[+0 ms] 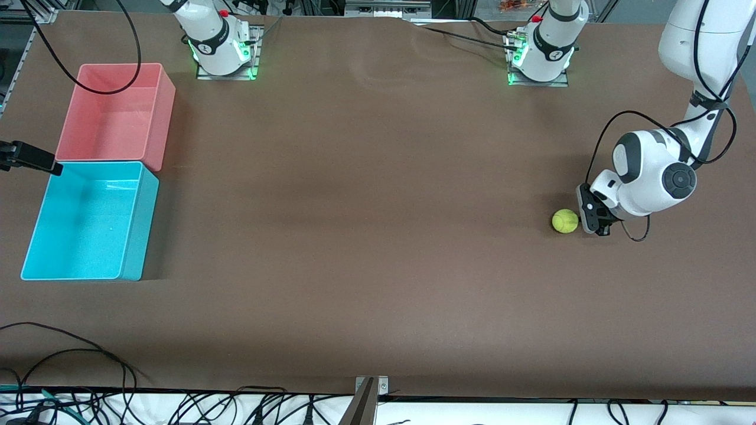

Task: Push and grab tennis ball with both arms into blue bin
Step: 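Lower the left gripper onto the table beside the tennis ball, then sweep the left gripper to push the ball toward the bins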

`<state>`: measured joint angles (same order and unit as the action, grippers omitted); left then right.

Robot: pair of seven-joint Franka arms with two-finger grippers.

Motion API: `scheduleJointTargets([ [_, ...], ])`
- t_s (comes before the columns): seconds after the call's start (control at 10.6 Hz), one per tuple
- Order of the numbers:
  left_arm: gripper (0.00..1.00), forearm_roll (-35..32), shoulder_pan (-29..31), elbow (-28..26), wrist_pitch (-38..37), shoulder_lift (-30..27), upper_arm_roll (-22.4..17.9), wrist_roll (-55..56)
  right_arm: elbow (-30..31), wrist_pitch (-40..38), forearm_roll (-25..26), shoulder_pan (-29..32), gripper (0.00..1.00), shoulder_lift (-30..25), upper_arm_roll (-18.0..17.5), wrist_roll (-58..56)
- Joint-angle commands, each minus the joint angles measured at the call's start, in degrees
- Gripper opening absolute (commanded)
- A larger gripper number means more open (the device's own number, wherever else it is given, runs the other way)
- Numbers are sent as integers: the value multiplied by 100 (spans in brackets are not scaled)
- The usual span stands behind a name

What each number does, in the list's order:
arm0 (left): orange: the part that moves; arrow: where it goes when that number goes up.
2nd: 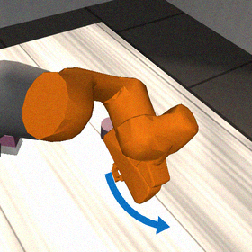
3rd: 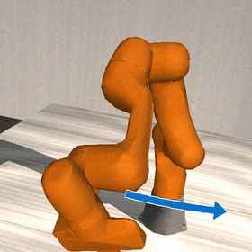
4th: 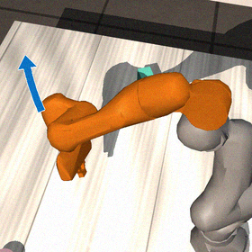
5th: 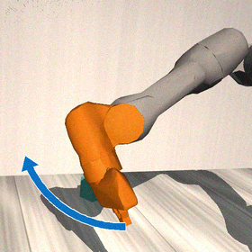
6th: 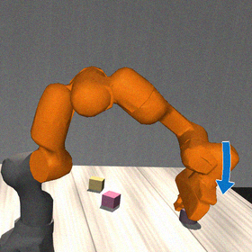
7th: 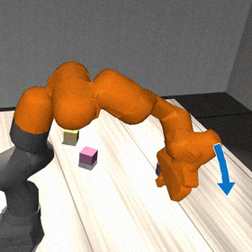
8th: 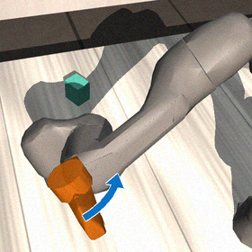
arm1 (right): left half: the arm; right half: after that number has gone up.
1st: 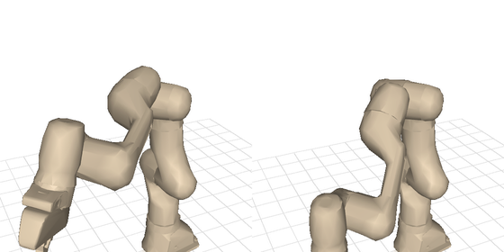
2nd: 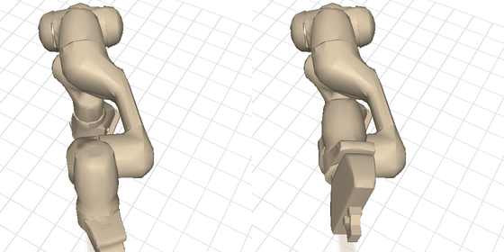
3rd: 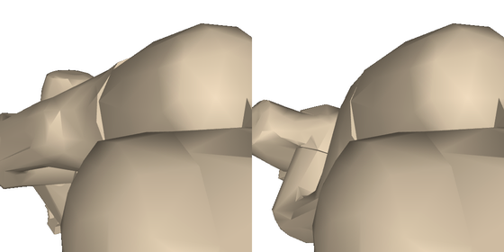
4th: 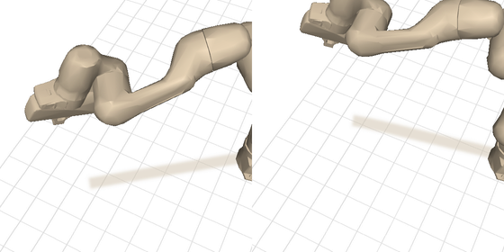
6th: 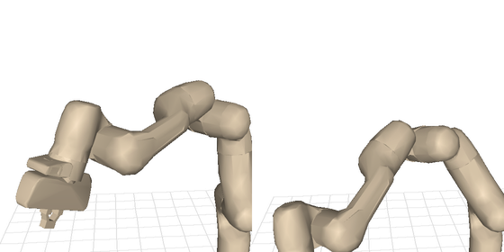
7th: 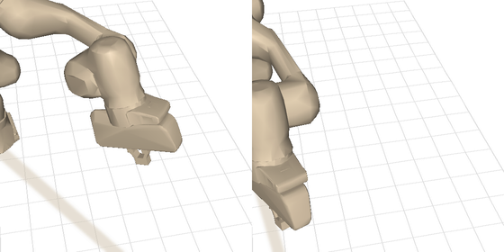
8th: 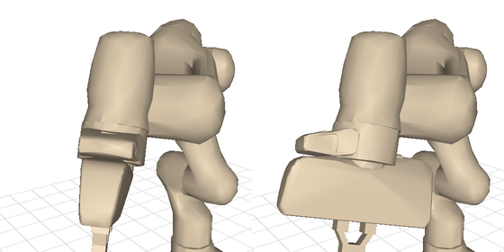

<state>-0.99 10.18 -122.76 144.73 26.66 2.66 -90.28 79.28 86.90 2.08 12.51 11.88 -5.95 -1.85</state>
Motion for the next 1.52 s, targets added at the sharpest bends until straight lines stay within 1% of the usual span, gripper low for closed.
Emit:
scheduleJointTargets([
  [0.0,0,362,10,288,46,190,-12,-218,-89,-112,-59,6,100,-28,-11,71],
  [0.28,0,362,-25,288,46,199,-12,-227,-89,-112,-59,6,100,-28,-11,71],
  [0.38,0,388,-103,297,46,217,-3,-166,-89,-112,-59,15,100,-28,-11,71],
  [0.47,0,554,-278,314,64,269,15,-43,-89,-112,-59,6,100,-28,-20,71],
  [0.57,0,895,-462,314,64,287,102,175,-89,-103,-59,6,100,-28,-20,71],
  [0.66,0,977,-586,323,64,279,259,500,-89,-112,-59,6,100,-28,-20,71],
  [0.76,0,934,-587,401,55,270,357,816,-89,-112,-59,6,100,-28,-20,80],
  [0.85,0,907,-579,480,38,252,358,837,-89,-103,-59,6,100,-28,-20,71],
  [1.04,0,864,-465,473,-6,191,340,802,-89,-112,-59,6,100,-28,-11,71],
  [1.14,0,715,-421,446,-15,104,323,732,-89,-112,-59,15,100,-28,-11,71],
  [1.33,0,679,-420,385,-111,-133,78,504,-89,-112,-59,15,100,-28,-11,62],
  [1.42,0,679,-464,315,-268,-439,41,485,-89,-112,-59,15,100,-28,-11,62],
])
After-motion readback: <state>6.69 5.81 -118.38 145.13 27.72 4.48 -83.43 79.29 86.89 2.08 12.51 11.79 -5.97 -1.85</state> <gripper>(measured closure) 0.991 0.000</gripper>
